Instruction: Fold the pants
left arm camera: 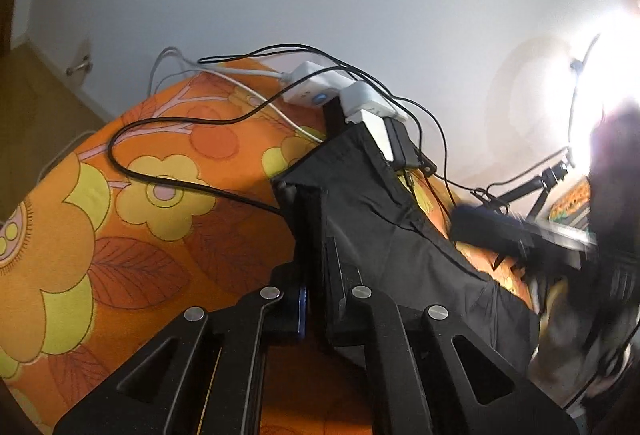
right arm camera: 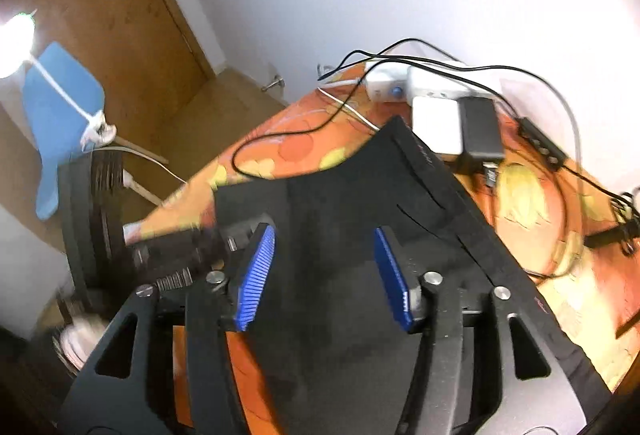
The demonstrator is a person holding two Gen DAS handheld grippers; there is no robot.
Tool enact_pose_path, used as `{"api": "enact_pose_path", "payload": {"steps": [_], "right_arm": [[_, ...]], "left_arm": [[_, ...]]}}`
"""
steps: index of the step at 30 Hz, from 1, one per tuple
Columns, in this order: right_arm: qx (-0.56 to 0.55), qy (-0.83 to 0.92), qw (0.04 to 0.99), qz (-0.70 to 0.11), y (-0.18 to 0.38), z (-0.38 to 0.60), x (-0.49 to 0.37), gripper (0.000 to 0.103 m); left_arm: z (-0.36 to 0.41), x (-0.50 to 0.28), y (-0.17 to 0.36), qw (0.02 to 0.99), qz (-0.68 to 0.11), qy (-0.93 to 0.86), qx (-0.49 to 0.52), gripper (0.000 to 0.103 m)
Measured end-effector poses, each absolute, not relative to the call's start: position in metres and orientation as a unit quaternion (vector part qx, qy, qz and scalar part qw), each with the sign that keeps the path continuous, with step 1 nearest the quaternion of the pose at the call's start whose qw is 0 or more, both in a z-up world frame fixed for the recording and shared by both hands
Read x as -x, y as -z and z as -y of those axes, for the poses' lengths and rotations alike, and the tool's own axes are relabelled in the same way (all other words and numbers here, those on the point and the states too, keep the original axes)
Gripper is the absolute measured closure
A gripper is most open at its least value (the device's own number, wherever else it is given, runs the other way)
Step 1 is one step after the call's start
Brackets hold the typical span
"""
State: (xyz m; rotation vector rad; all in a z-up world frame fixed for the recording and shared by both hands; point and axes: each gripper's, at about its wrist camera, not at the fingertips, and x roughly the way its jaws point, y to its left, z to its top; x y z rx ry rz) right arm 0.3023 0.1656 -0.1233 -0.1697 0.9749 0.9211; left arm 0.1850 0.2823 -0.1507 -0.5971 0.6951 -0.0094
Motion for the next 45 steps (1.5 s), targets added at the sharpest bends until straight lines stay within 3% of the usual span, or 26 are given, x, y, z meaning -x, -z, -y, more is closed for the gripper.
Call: {"api": "enact_pose_path", "payload": {"steps": [12,20,23,25,34,45], "right_arm": [[0.082,-0.370,0.735,-0.562,0.145,-0.245,-0.351,0.044],[0.154,-0.335,0.707,-0.603,0.171,-0.282,-0.355,0.044],[0.166,-0.341,0.694,-0.613,0.179,-0.278,-0.351,0.070],[0.167,-0.338,0.700,-0.607,0.178,-0.273,-0.350,0.096],[0.124,-0.338,0.742,-0.565,0.143,-0.230,-0.337,0.099],[0.085,-0.317,0.799,-0.503,0.063,-0.169,-0.297,0.099]], "left_arm": [[-0.251,-0.181,0.140,0.920,-0.321,0.037,0.223,0.099],[-0.247,-0.180,0.138,0.923,-0.318,0.040,0.214,0.099],[-0.244,-0.181,0.140,0.922,-0.322,0.042,0.211,0.099],[-0.240,-0.181,0.140,0.923,-0.323,0.040,0.207,0.099],[-0.204,-0.176,0.132,0.930,-0.334,-0.001,0.153,0.093],[-0.170,-0.154,0.088,0.941,-0.316,0.013,0.121,0.098]]}}
